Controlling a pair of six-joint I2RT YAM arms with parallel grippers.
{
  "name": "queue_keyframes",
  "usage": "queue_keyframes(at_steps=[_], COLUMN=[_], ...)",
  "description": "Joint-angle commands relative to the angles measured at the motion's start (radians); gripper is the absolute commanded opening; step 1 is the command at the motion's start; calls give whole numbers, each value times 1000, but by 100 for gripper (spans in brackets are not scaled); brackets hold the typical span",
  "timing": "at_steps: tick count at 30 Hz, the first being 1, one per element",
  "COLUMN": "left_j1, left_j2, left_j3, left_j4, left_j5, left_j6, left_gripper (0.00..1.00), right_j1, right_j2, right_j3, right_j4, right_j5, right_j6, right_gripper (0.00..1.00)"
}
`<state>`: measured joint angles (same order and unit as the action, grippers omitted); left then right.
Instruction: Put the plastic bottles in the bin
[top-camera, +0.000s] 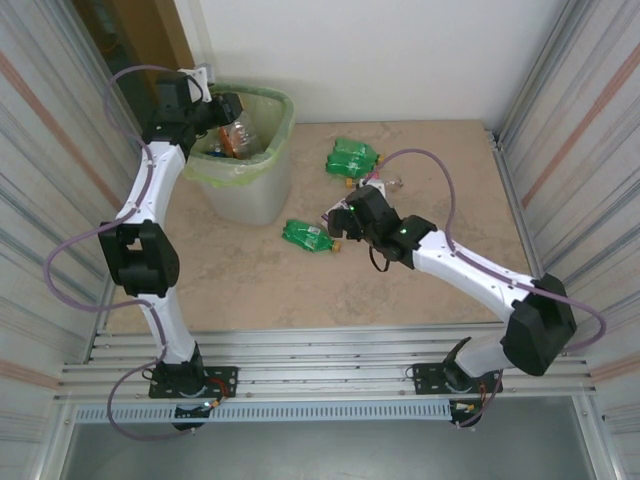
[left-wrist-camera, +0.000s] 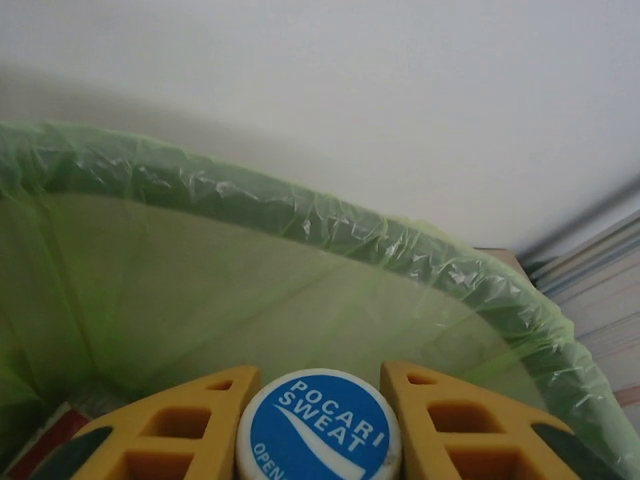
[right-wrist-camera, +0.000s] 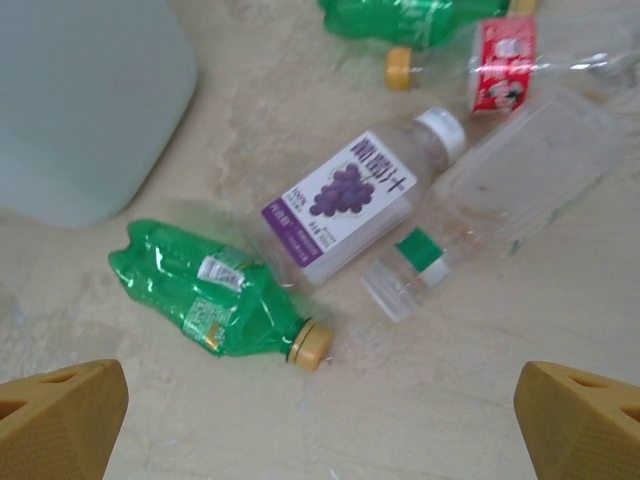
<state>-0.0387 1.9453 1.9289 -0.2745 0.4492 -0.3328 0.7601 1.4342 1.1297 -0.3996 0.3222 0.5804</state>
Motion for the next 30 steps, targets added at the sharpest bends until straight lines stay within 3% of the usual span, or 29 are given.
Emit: queue_keyframes(at_steps=[1,3,5,18,25,30], left_j1=[10,10,8,8,-4,-47], left_j2=[3,3,-6,-138,-314,-486], left_j3=[45,47,53,60,-136,-323], left_j4=[-14,-17,-22,-95,-11,58], left_j5=[28,32,32,-37,-1,17], left_j6=[23,24,27,76,62,50], left_gripper=[46,58,63,69,70,77], right_j1=[14,29,44,94,110,109], right_j2=[59,97,130,326,403,460], right_j3=[46,61,79,223,283,315], right_j4=[-19,-16,-15,-57,-73,-81], right_j5=[-68,-71,-70,-120,-132,-136], right_j6=[-69,-91,-117,-246,-291,-314], right_gripper=[98,98,98,98,98,100])
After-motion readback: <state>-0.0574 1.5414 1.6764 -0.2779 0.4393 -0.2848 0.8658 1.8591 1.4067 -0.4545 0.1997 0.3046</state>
